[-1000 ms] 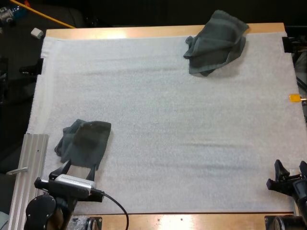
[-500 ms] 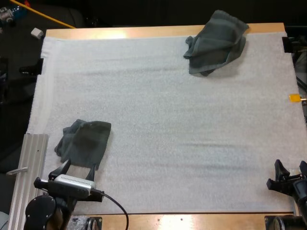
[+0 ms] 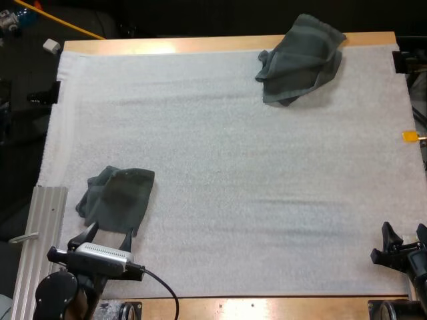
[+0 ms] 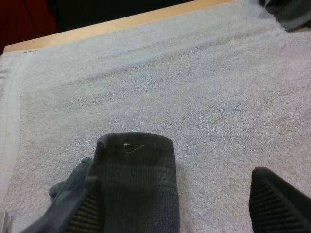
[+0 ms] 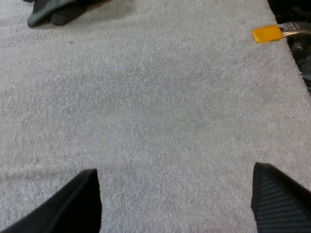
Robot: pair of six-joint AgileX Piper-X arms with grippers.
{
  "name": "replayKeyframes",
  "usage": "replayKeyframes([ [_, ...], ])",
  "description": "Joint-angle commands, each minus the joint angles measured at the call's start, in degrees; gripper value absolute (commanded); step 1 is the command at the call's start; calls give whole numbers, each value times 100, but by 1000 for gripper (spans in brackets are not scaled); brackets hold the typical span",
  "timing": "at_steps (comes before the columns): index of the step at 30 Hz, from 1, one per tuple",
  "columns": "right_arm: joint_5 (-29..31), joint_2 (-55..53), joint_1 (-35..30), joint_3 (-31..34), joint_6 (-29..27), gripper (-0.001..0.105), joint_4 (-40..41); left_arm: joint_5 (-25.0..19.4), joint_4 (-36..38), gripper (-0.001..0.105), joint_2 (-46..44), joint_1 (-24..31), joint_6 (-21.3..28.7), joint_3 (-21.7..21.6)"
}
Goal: Pick towel from pile, fold and stack
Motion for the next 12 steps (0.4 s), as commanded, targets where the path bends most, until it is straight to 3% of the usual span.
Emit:
replayKeyframes([
  [1, -6, -243, -10, -28, -9, 63, -40, 8, -65, 60, -818, -16, -32, -19],
  [12, -8, -239, -7, -26, -9, 63, -14, 4, -58, 60, -827, -18, -29, -25],
])
